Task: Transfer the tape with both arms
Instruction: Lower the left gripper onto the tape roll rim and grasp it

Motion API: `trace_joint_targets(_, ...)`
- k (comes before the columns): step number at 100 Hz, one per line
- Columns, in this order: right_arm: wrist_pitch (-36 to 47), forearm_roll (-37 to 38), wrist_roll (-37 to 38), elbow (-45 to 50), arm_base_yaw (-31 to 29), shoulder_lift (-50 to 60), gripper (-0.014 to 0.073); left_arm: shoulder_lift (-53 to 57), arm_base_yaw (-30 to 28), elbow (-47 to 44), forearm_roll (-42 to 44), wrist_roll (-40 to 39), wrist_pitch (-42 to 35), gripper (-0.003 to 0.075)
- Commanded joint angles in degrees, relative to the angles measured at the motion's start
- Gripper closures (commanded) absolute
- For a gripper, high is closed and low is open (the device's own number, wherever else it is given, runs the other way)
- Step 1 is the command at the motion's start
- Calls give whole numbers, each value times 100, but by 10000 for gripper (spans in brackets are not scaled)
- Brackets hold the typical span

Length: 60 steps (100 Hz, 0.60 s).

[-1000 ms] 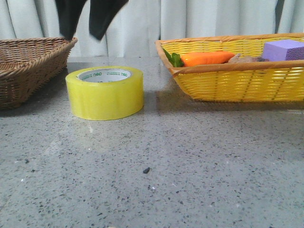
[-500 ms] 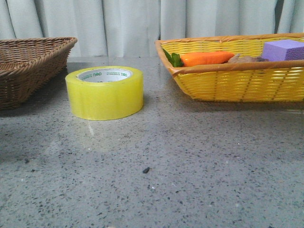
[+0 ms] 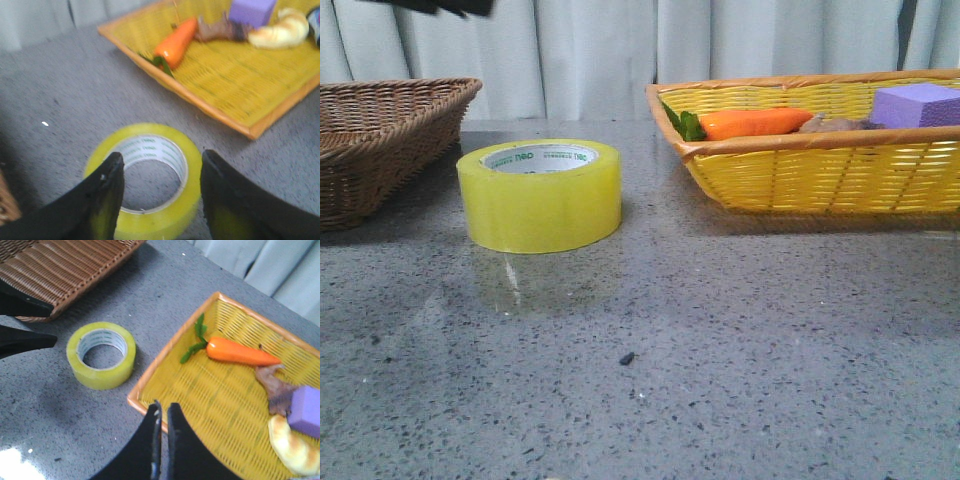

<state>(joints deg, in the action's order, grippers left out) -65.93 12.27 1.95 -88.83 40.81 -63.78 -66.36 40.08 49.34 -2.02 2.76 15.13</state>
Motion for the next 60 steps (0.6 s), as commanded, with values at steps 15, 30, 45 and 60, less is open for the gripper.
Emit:
trace_joint_targets(15, 800, 528, 710, 1233, -29, 1108, 668, -900, 195, 1165, -70, 2, 985, 387)
trace_joint_targets(30, 838, 528, 710, 1672, -29, 1555, 668, -1454, 195, 1713, -178, 15, 1819, 387)
trace_joint_targets(45, 793, 528, 779, 1750, -29, 1717, 668, -1949, 195, 2128, -362, 394, 2253, 387)
trace_joint_targets(60, 793, 528, 814, 1750, -29, 1740, 668, -2301, 195, 2334, -418, 469, 2413, 387)
